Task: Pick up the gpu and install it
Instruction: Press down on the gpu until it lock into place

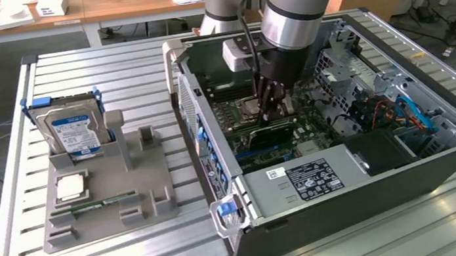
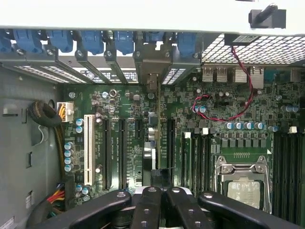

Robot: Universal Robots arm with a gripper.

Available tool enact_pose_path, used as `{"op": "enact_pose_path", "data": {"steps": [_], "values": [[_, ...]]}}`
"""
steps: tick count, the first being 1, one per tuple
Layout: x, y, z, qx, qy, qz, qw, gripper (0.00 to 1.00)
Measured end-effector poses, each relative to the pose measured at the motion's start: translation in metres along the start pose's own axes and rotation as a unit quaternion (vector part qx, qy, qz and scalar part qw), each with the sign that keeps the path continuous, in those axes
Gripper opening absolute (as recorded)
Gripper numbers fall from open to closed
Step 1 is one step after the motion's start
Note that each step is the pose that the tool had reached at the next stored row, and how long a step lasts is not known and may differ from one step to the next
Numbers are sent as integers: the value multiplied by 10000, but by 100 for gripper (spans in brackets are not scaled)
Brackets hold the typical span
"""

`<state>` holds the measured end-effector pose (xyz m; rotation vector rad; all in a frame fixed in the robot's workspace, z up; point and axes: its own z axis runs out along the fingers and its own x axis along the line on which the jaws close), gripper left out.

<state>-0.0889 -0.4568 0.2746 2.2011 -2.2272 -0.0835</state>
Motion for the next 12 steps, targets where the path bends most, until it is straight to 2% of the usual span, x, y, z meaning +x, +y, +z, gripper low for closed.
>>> {"op": "enact_pose_path", "data": {"steps": [12], "values": [[2, -2, 43, -1, 1, -1, 10000, 11]]}}
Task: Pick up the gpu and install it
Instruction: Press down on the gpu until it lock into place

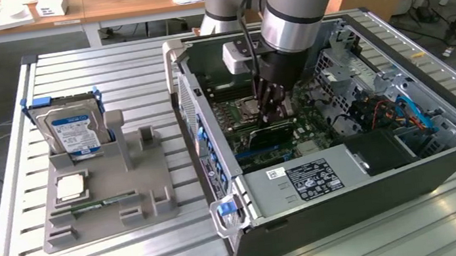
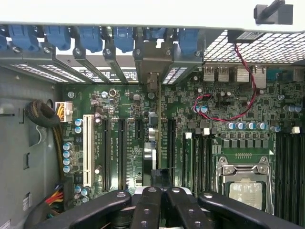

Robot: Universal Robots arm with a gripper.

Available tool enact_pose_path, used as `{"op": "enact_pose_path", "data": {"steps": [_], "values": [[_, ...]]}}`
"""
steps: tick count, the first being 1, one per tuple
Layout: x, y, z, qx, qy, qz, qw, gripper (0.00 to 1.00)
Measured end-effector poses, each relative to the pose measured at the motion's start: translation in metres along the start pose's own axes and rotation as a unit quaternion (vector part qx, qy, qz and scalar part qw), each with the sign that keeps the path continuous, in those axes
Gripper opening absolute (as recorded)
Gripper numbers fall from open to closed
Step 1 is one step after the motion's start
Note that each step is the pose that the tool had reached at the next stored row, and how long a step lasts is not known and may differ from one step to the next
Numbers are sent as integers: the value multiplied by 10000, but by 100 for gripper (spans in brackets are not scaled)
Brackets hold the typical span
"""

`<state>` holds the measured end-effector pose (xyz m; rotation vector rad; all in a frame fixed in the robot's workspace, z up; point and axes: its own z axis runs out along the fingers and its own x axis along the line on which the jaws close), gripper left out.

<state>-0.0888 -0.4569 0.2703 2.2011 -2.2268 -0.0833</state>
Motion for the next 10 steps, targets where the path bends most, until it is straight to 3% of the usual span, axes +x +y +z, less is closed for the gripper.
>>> {"op": "enact_pose_path", "data": {"steps": [10], "values": [[0, 0, 11, 0, 0, 0, 10000, 11]]}}
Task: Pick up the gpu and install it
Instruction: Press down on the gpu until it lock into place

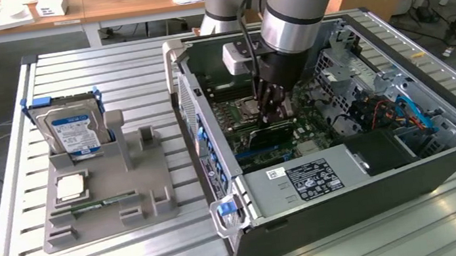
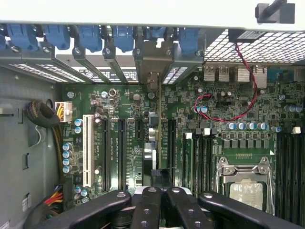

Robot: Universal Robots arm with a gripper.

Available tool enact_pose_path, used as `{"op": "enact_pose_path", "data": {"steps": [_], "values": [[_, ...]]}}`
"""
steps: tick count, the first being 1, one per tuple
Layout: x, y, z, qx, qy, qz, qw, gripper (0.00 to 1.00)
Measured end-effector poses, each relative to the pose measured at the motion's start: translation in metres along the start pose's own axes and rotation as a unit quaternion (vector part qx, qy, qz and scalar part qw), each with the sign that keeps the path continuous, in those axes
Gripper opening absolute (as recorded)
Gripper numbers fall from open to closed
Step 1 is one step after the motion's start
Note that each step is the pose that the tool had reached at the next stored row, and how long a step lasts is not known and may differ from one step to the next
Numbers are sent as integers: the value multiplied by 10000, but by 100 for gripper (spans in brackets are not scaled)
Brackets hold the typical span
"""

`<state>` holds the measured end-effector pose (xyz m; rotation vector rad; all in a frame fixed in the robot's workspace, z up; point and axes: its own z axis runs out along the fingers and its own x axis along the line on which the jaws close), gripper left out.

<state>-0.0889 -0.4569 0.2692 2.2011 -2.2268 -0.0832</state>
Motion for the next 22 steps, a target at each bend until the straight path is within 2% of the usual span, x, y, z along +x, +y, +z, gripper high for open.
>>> {"op": "enact_pose_path", "data": {"steps": [22], "values": [[1, -1, 24, 0, 0, 0, 10000, 11]]}}
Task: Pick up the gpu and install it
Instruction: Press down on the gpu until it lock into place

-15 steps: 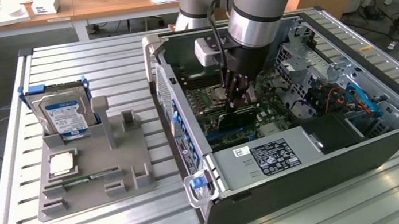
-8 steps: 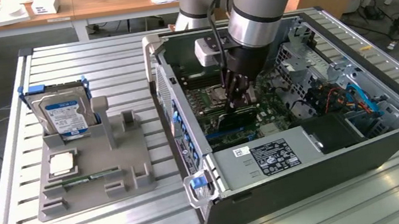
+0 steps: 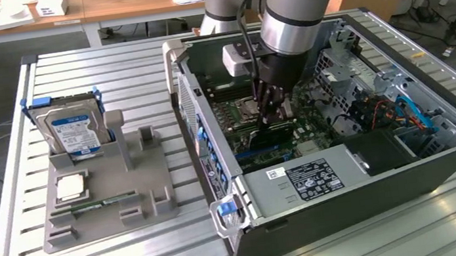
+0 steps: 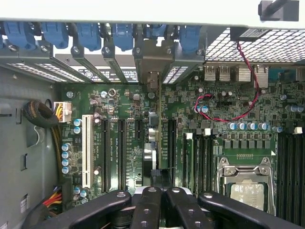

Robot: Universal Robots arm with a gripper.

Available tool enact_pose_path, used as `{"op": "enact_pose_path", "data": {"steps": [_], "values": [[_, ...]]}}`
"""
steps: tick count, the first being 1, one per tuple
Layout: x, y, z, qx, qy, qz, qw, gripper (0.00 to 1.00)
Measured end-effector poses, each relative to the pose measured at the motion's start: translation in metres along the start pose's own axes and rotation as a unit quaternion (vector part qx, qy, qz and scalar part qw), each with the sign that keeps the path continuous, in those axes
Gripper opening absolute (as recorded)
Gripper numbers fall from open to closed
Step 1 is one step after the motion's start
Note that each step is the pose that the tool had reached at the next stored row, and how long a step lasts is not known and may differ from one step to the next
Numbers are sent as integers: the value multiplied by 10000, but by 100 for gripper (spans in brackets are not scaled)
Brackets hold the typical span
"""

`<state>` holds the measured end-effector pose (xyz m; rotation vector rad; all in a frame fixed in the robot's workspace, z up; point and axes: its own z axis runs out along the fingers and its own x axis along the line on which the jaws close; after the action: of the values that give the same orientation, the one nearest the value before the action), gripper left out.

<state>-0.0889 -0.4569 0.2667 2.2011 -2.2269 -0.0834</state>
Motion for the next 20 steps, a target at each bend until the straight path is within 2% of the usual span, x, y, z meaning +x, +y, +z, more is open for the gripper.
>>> {"op": "enact_pose_path", "data": {"steps": [20], "values": [[0, 0, 11, 0, 0, 0, 10000, 11]]}}
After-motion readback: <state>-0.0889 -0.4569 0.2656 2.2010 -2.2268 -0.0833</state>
